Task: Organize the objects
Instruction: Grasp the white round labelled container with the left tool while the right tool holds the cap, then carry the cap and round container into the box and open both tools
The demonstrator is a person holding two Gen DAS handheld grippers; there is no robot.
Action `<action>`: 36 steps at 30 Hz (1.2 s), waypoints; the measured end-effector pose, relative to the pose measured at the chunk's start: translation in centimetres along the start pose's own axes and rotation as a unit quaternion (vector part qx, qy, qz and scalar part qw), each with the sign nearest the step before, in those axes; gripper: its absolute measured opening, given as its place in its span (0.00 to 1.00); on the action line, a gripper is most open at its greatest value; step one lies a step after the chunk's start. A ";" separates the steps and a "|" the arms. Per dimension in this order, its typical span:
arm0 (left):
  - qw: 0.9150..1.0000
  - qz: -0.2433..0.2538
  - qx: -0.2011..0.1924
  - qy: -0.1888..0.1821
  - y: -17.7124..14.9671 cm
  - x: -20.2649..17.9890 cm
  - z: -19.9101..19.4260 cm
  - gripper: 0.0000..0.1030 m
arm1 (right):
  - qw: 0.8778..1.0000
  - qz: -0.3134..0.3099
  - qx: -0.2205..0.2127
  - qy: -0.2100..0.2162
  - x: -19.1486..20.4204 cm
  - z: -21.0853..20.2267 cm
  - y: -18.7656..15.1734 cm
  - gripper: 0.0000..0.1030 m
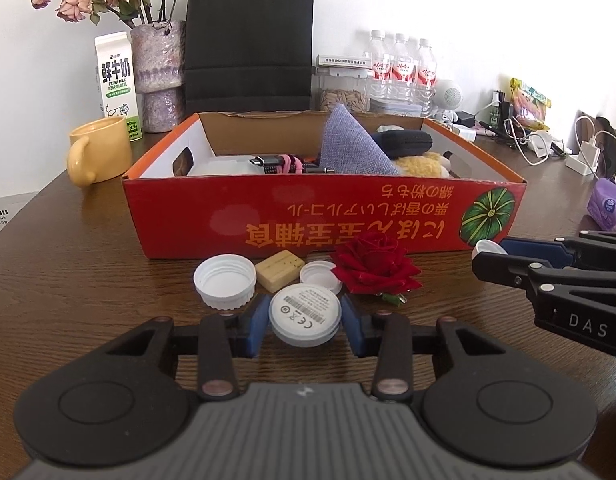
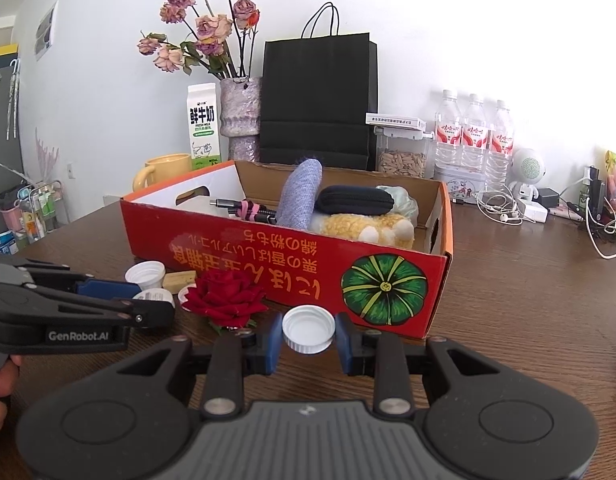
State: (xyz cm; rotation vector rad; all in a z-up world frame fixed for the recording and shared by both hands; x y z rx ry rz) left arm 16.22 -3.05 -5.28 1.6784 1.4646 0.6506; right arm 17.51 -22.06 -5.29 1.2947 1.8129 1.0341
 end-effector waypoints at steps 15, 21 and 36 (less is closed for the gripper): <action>0.999 0.003 -0.054 -0.005 2.4 0.5 -2.4 0.39 | 0.999 -0.012 -0.044 0.006 1.8 -0.9 1.2 0.26; 0.996 0.008 -0.086 -0.004 4.6 0.8 -2.9 0.39 | 0.997 -0.021 -0.070 0.018 3.3 -0.7 3.5 0.26; 0.991 0.004 -0.134 0.005 11.3 2.5 -0.8 0.39 | 0.994 -0.034 -0.106 0.011 4.9 3.5 10.0 0.26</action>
Point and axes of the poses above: each gripper's, at about its wrist camera, not at the fingertips, and z roughly the way its jaws point, x to its left, y to its top, the point moved 1 cm from there along z, roughly the way its jaws point, and after that the axes turned 10 degrees about -y, right-handed, at the moved point
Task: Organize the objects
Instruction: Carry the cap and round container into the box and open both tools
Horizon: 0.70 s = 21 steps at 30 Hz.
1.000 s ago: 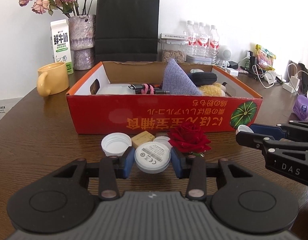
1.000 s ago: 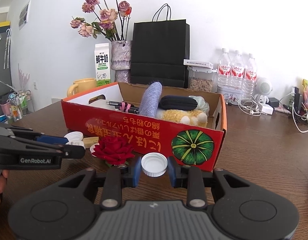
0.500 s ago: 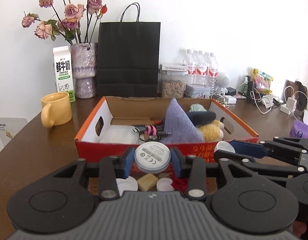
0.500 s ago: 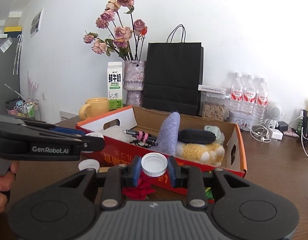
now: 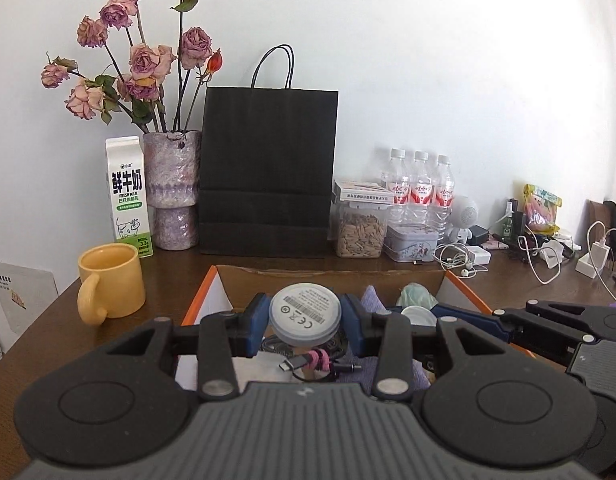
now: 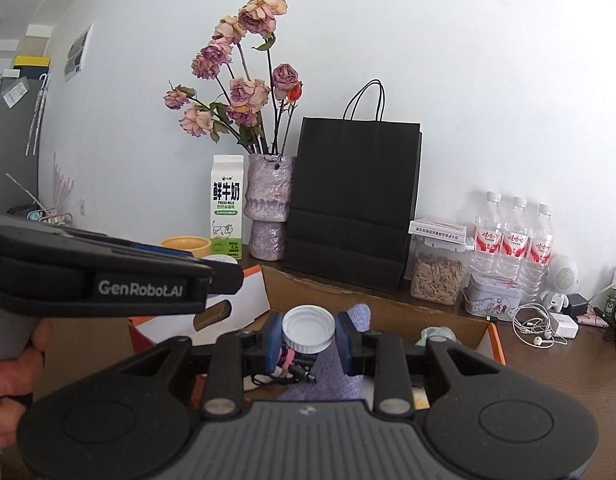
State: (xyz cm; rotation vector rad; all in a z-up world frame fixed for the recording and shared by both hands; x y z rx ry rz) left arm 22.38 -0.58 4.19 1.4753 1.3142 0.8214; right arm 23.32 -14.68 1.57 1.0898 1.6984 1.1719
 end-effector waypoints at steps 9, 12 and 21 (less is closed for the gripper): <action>1.000 0.000 0.002 0.005 1.4 1.1 3.4 0.39 | 1.000 0.014 0.005 -0.012 -0.3 4.4 1.4 0.26; 1.000 -0.004 0.007 0.007 1.6 1.6 4.9 0.39 | 1.000 0.025 0.012 -0.015 -0.6 5.7 1.2 0.26; 0.999 -0.021 0.023 0.004 0.9 3.3 6.8 0.39 | 0.999 0.030 0.022 -0.012 -1.1 6.8 -0.3 0.26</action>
Point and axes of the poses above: each gripper's, at about its wrist camera, not at the fingertips, and z roughly the way its jaws point, x to its left, y to its top, the point moved 1 cm from there along z, roughly the way its jaws point, and after that the axes turned 10 degrees about -y, right-handed, at the moved point
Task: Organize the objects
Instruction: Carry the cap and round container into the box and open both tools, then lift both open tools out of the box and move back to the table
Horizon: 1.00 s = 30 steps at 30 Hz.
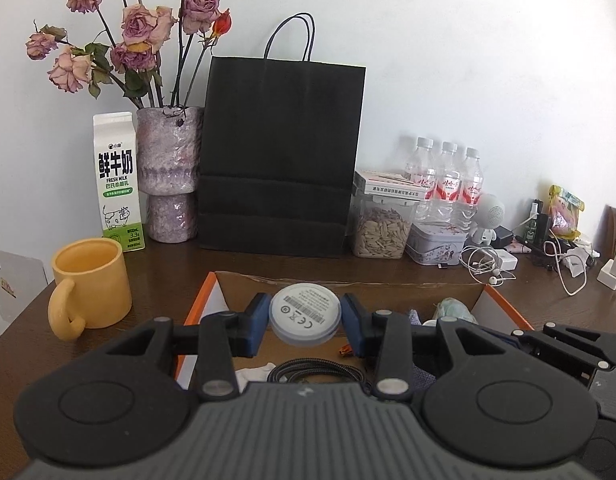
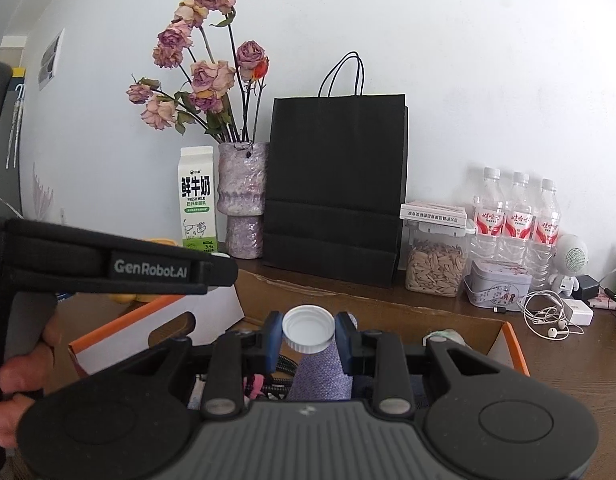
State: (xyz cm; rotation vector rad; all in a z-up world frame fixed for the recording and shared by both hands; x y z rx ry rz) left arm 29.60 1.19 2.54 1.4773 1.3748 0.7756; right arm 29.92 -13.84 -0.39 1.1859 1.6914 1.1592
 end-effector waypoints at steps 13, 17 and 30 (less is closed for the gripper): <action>0.999 0.002 -0.025 0.021 -0.4 -0.2 -0.5 1.00 | 1.000 0.006 -0.017 -0.020 0.0 -1.0 -0.3 0.94; 0.999 -0.001 -0.024 0.023 -0.6 -0.3 -0.4 1.00 | 1.000 0.010 -0.016 -0.020 -0.2 -1.1 -0.3 0.98; 0.999 -0.007 -0.041 0.013 -1.4 -0.3 -1.4 1.00 | 0.999 0.015 -0.012 -0.027 -0.5 -1.7 -0.5 1.00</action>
Point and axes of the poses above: each gripper's, at about its wrist camera, not at the fingertips, and z roughly the way its jaws point, x to its left, y to its top, the point moved 1 cm from there along z, roughly the way its jaws point, and after that the axes turned 10 degrees about -y, right-handed, at the moved point
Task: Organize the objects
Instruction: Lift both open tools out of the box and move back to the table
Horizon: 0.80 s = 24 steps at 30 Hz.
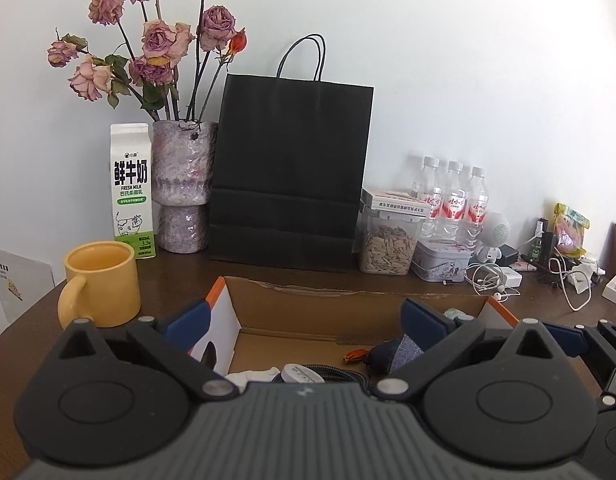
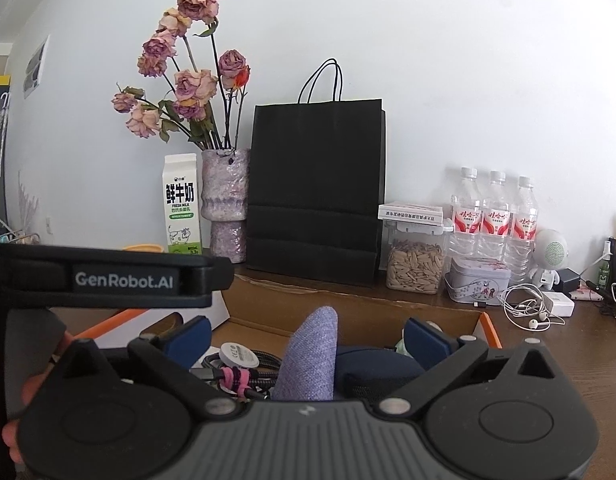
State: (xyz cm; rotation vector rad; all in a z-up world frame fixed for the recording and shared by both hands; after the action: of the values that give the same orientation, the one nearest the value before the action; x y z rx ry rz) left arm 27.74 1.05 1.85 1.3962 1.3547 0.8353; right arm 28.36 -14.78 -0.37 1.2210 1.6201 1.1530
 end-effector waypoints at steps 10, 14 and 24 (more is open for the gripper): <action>1.000 0.009 -0.019 -0.009 -0.8 -0.4 -2.0 1.00 | 1.000 -0.010 -0.002 0.003 -0.3 -1.3 -0.8 1.00; 1.000 0.011 -0.020 -0.007 -1.7 -0.3 -3.0 1.00 | 1.000 -0.018 -0.002 0.006 -0.4 -2.1 -1.4 1.00; 1.000 0.003 -0.005 -0.002 -2.6 0.3 -5.8 1.00 | 0.999 -0.034 0.002 0.009 -0.2 -4.5 -2.5 1.00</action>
State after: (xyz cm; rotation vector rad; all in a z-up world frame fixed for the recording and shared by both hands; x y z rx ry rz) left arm 21.50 2.09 1.03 1.3941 1.3407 0.8422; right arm 23.59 -16.23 -1.51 1.1530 1.6655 1.1205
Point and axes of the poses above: each gripper's, at about its wrist camera, not at the fingertips, and z roughly the way its jaws point, x to its left, y to its top, the point moved 1 cm from there along z, roughly the way its jaws point, and after that the axes turned 10 degrees about -y, right-handed, at the moved point
